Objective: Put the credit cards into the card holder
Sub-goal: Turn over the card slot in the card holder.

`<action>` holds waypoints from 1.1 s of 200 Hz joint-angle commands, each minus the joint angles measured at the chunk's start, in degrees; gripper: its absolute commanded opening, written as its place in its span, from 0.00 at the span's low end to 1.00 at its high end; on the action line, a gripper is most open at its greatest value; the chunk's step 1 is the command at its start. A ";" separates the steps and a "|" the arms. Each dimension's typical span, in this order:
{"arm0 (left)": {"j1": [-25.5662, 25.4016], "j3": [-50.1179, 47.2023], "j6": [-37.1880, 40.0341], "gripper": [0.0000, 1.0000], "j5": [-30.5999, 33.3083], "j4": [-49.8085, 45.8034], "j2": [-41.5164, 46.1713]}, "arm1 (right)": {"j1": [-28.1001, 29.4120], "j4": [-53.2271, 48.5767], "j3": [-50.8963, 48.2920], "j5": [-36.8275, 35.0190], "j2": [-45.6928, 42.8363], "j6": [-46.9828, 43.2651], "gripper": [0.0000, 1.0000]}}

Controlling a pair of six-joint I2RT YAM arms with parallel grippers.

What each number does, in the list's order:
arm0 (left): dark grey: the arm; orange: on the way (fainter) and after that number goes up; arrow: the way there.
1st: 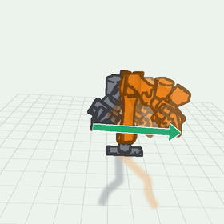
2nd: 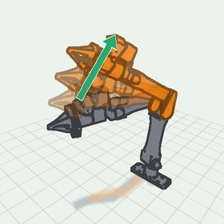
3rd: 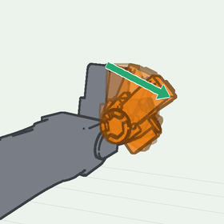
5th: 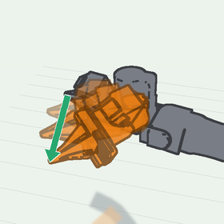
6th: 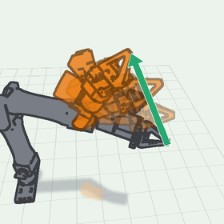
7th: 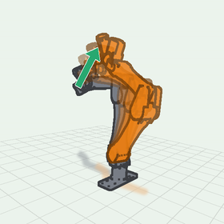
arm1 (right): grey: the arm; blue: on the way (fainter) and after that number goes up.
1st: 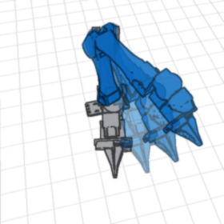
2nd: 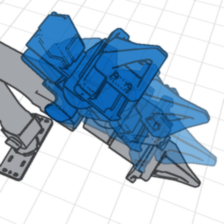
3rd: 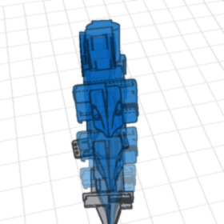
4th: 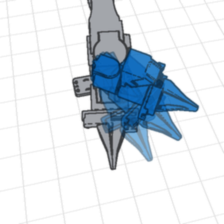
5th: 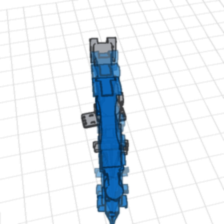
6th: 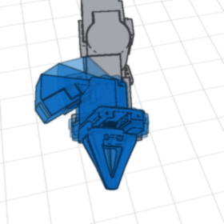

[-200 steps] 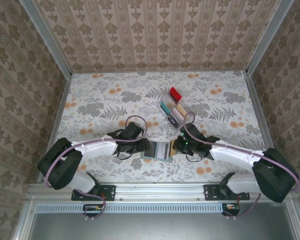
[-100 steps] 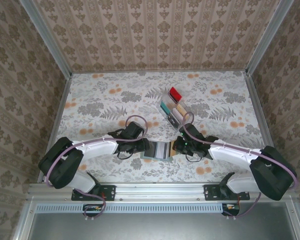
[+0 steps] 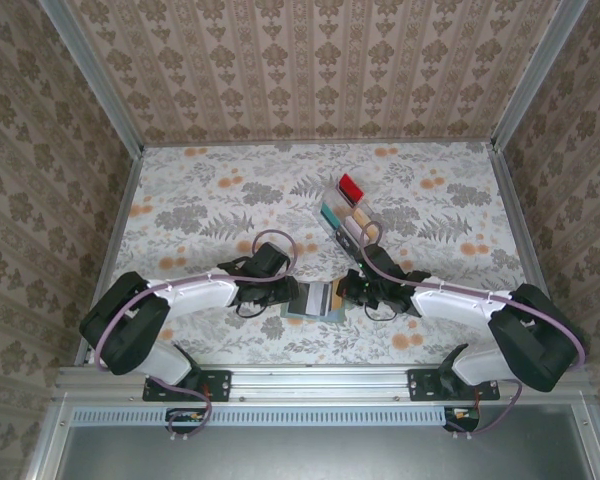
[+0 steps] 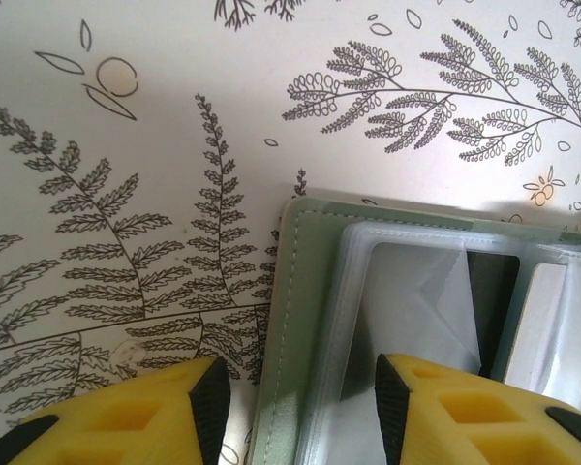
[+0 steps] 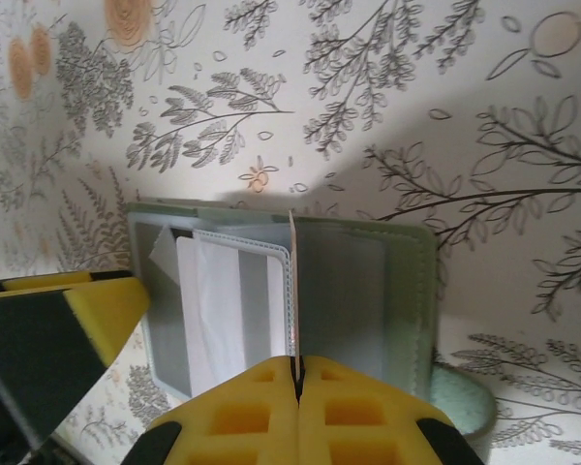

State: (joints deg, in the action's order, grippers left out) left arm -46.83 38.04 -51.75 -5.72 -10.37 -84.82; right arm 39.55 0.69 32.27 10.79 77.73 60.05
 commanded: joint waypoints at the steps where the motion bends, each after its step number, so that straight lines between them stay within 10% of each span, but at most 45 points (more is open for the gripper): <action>1: -1.32 0.54 0.27 0.46 -2.90 2.64 -2.78 | 0.35 0.00 1.97 1.21 -1.47 0.97 0.04; 133: -2.93 -3.61 -8.87 0.35 -2.22 10.31 1.06 | 0.62 0.95 6.59 4.20 0.57 0.10 0.06; 220: -2.30 -6.75 -7.84 0.57 7.09 2.34 12.77 | -0.09 -11.33 4.39 -3.46 -5.85 -2.41 0.05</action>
State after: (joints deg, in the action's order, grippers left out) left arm -49.43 30.98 -61.73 -0.49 -6.48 -73.01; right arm 39.64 -7.16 37.69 9.91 74.13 58.67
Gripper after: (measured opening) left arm 0.556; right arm 0.049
